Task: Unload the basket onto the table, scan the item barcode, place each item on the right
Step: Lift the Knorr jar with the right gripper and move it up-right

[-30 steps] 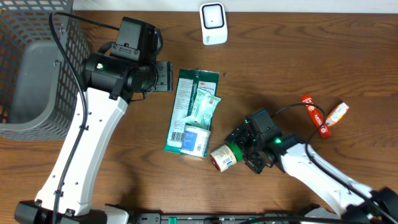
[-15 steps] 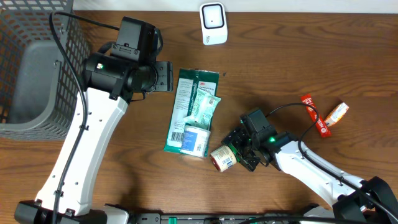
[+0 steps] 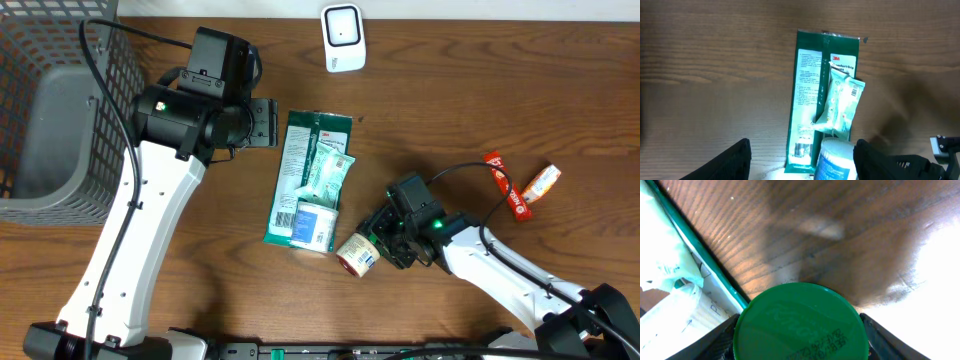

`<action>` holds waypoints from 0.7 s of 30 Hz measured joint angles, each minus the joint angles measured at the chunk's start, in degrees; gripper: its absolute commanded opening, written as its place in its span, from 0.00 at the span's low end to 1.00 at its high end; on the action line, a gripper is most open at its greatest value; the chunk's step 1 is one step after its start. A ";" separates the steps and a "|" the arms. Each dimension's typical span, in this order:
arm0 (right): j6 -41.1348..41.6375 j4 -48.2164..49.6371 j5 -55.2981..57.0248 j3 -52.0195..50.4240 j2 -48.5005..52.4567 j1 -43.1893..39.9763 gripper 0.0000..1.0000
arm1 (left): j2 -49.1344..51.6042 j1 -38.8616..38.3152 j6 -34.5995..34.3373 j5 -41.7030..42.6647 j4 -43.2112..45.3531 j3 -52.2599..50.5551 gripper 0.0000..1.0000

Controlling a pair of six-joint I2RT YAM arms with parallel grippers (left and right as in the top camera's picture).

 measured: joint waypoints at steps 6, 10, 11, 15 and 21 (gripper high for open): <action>-6.29 0.00 0.57 0.02 -0.28 -1.55 0.54 | 0.00 0.00 0.00 0.02 0.00 0.00 0.67; -10.58 -0.07 1.84 0.17 -0.72 -1.70 0.54 | 0.00 0.00 0.00 0.02 0.00 0.00 0.66; -11.87 -0.15 2.23 0.39 -0.72 -1.73 0.53 | 0.00 0.00 0.00 0.02 0.00 0.00 0.66; -18.47 -2.69 4.33 3.02 -0.72 -2.75 0.52 | 0.00 0.00 0.00 0.00 0.00 0.00 0.66; -29.22 -9.22 9.53 10.36 -0.72 -3.91 0.53 | 0.00 0.00 0.00 0.00 0.02 0.00 0.67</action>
